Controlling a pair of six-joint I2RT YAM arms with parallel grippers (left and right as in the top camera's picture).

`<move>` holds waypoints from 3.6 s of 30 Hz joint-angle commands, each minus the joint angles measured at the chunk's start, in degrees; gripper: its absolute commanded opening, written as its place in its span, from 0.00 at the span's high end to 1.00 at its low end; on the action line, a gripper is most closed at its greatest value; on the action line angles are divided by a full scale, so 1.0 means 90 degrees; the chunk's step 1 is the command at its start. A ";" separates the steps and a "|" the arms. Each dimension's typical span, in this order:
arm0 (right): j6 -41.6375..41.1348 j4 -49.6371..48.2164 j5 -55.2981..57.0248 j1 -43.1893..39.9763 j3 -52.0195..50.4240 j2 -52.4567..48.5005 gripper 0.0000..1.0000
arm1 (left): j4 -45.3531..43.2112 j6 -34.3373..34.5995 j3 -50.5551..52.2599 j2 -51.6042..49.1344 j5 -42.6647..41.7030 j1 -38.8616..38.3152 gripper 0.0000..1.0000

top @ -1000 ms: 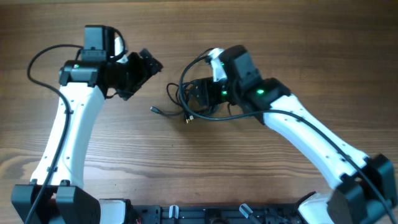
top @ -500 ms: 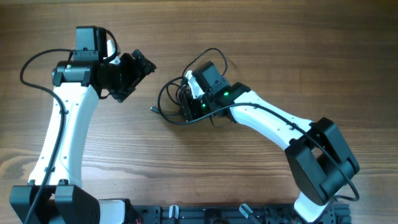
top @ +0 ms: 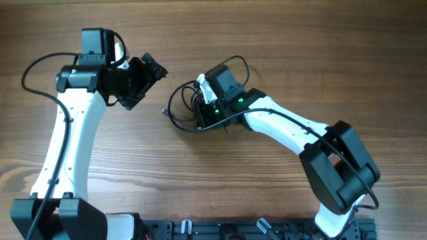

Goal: Untangle cables

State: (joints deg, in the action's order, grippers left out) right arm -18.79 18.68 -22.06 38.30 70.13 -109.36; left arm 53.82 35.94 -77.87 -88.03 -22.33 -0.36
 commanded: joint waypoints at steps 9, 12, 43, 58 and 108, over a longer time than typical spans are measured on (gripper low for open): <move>-0.0648 0.0670 -0.0522 -0.0284 0.0138 0.2106 0.96 | 0.0010 -0.0136 -0.0002 0.0005 -0.0012 -0.0083 0.21; -0.0719 0.0639 -0.0726 -0.0357 0.0138 0.2106 0.96 | 0.0007 -0.0158 -0.0002 0.0005 -0.0012 -0.0143 0.21; -0.1205 0.1916 0.1207 -0.2890 0.0250 0.1120 0.32 | 0.0129 -0.0634 -0.0002 0.0005 -0.0012 -0.0143 0.17; -0.2103 0.1549 0.0182 -0.1894 0.0787 0.0134 0.48 | 0.0131 -0.0634 -0.0002 0.0005 -0.0012 -0.0143 0.15; 0.0160 0.2499 0.2101 -0.3385 0.1161 0.0520 0.00 | 0.0165 -0.1001 0.0002 -0.0007 0.0017 -0.0304 0.17</move>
State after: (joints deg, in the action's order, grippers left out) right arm -11.86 39.57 -3.73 7.92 77.52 -106.59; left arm 55.31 29.63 -77.87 -88.03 -22.33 -1.61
